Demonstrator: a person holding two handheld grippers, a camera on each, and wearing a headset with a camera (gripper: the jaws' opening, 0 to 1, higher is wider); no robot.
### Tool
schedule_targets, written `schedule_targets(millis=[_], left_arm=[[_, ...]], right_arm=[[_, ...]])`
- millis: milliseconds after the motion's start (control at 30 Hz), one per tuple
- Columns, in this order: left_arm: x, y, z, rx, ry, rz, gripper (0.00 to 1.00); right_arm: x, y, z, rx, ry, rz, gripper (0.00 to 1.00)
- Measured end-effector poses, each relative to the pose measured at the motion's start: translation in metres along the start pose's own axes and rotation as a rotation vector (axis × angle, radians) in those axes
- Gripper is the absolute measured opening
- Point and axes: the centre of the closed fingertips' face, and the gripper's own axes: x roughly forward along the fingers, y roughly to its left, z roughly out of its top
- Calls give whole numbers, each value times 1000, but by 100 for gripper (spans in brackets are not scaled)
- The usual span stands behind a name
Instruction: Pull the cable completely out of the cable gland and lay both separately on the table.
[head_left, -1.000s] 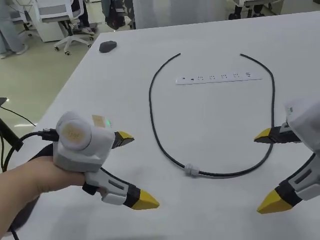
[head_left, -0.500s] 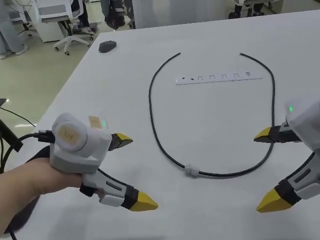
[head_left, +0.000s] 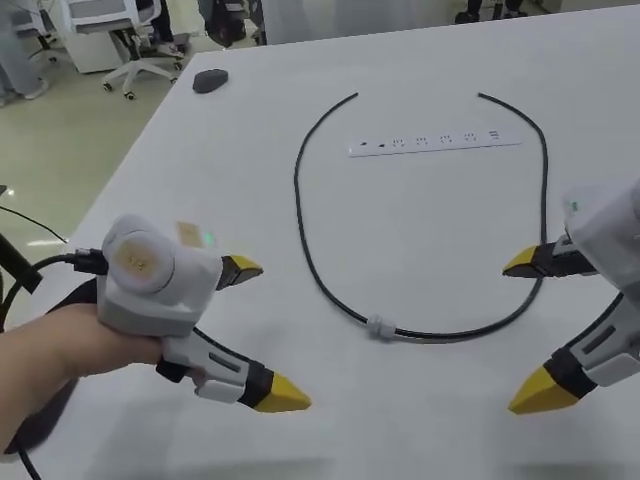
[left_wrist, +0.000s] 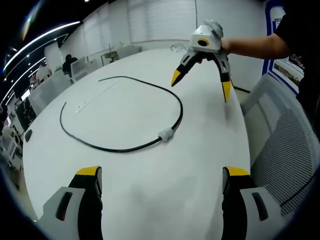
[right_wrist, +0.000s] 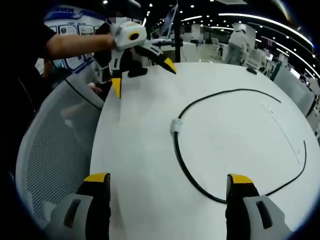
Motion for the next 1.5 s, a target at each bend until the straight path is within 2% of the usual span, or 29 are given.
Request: schedule_targets(millis=[267,467,600,667,700,767,933,1033,1067,1133,1167,1267,1333,1433,1500], left_arm=[[-4,5,2,-13,-15,13,100],[0,5,-4,-4,12,5,100],[1,6,-3,-12,8,5,100],[2,5,0,-16,-5,4,100],[2,4,2,-16,-11,3,100],[4,2,6,-13,-20,5,100],[7,-2,2,-8,-9,1,100],[8,-5,5,-54,-50,3,100],[8,-7,7,-63,-63,-1,100],[9,-11,5,-81,-70,-7,99],[10,-12,3,-80,-68,-3,99],[11,-15,-1,-98,-68,-1,99],[12,-16,-2,-128,-80,-3,99],[11,-15,-1,-129,-91,8,99],[11,-15,1,-131,-96,5,99]], right_arm=[[-1,-5,-1,-1,-2,-10,95],[-6,-11,-3,1,6,-21,95],[-4,-12,3,2,-20,-35,92],[3,-12,12,4,-59,-51,87],[10,-13,22,23,-115,-77,84],[22,-3,30,42,-158,-43,78],[55,-2,40,31,-160,-89,61],[71,-7,47,28,-187,-131,50],[75,-12,53,50,-228,-156,48],[83,-13,54,76,-235,-137,39],[86,-16,55,85,-240,-147,37],[94,-18,56,123,-253,-135,31],[99,-20,54,129,-246,-129,29],[104,-19,53,114,-236,-128,25],[102,-22,53,100,-240,-151,18]])
